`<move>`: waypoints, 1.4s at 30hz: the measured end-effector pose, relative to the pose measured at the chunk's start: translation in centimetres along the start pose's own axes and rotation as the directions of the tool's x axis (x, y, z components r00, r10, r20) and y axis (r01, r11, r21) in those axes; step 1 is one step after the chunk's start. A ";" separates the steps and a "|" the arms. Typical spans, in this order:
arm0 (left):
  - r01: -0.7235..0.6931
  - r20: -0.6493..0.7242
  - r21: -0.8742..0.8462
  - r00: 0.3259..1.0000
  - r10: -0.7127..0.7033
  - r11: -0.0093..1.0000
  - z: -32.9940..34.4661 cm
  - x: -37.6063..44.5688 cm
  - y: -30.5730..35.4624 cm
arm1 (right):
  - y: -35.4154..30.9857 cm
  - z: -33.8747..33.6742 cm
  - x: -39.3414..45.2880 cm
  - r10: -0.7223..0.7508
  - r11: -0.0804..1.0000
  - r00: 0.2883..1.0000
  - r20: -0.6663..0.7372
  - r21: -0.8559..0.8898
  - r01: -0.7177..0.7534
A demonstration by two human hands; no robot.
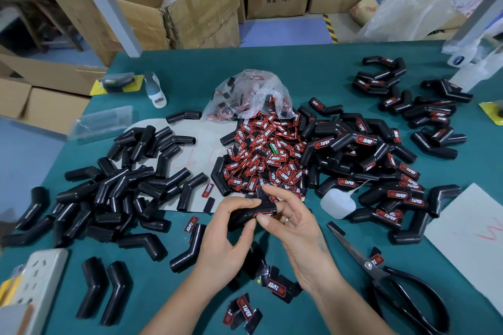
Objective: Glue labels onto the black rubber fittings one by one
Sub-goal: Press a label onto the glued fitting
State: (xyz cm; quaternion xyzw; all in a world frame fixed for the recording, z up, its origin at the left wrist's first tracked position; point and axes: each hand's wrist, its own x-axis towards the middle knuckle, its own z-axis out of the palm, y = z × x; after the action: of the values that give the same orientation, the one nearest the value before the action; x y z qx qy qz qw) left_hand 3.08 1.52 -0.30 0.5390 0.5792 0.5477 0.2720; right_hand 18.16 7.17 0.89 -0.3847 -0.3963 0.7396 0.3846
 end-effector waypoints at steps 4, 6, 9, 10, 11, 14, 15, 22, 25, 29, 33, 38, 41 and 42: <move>0.044 -0.043 -0.060 0.998 -0.047 0.997 0.2 0.1 0.1 | -0.2 0.1 -0.2 -0.009 1.000 1.000 0.005 -0.025 0.009; 0.057 -0.063 -0.083 0.996 -0.062 0.995 0.2 0.1 0.1 | -0.3 0.1 -0.2 -0.013 0.999 1.000 0.015 -0.038 0.013; 0.070 -0.081 -0.117 0.993 -0.080 0.991 0.1 0.2 0.3 | -0.5 0.1 -0.2 -0.021 0.998 0.999 0.046 -0.064 0.024; 0.072 -0.086 -0.124 0.993 -0.083 0.990 0.0 0.2 0.4 | -0.6 0.1 -0.2 -0.023 0.997 0.998 0.051 -0.075 0.027; 0.071 -0.089 -0.128 0.993 -0.083 0.989 0.0 0.3 0.4 | -0.6 0.1 -0.2 -0.025 0.996 0.998 0.056 -0.084 0.030; 0.067 -0.087 -0.135 0.993 -0.079 0.989 -0.1 0.5 0.5 | -0.7 0.0 -0.2 -0.039 0.995 0.996 0.077 -0.091 0.046; 0.067 -0.086 -0.140 0.993 -0.080 0.988 -0.2 0.4 0.5 | -0.7 0.0 -0.2 -0.046 0.995 0.996 0.081 -0.087 0.053; 0.064 -0.082 -0.144 0.994 -0.076 0.987 -0.5 0.5 0.2 | -0.6 -0.2 0.0 -0.063 0.994 0.994 0.093 -0.086 0.071; 0.055 -0.080 -0.135 0.995 -0.066 0.989 -0.5 0.5 0.2 | -0.7 -0.3 0.0 -0.063 0.993 0.992 0.106 -0.088 0.072; 0.064 -0.077 -0.128 0.994 -0.075 0.990 -0.5 0.4 0.0 | -0.9 -0.3 0.1 -0.036 0.997 0.993 0.114 -0.068 0.044; 0.065 -0.075 -0.120 0.994 -0.074 0.991 -0.5 0.3 0.1 | -0.9 -0.4 0.1 -0.014 0.999 0.993 0.115 -0.042 0.019; 0.080 -0.062 -0.121 0.994 -0.088 0.989 -0.5 0.4 0.3 | -0.9 -0.4 0.1 -0.022 0.998 0.994 0.110 -0.051 0.028; 0.105 -0.026 -0.101 0.994 -0.108 0.989 -0.6 0.5 0.2 | -0.8 -0.5 0.1 -0.056 0.992 0.992 0.112 -0.109 0.069; 0.113 -0.010 -0.088 0.993 -0.115 0.990 -0.6 0.5 0.1 | -0.8 -0.5 0.0 -0.069 0.987 0.991 0.117 -0.135 0.084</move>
State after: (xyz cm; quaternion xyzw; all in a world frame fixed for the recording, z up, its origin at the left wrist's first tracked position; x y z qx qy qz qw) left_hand 2.42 1.75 0.14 0.4884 0.5865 0.5602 0.3219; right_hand 18.78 7.62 1.38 -0.3530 -0.4827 0.7151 0.3620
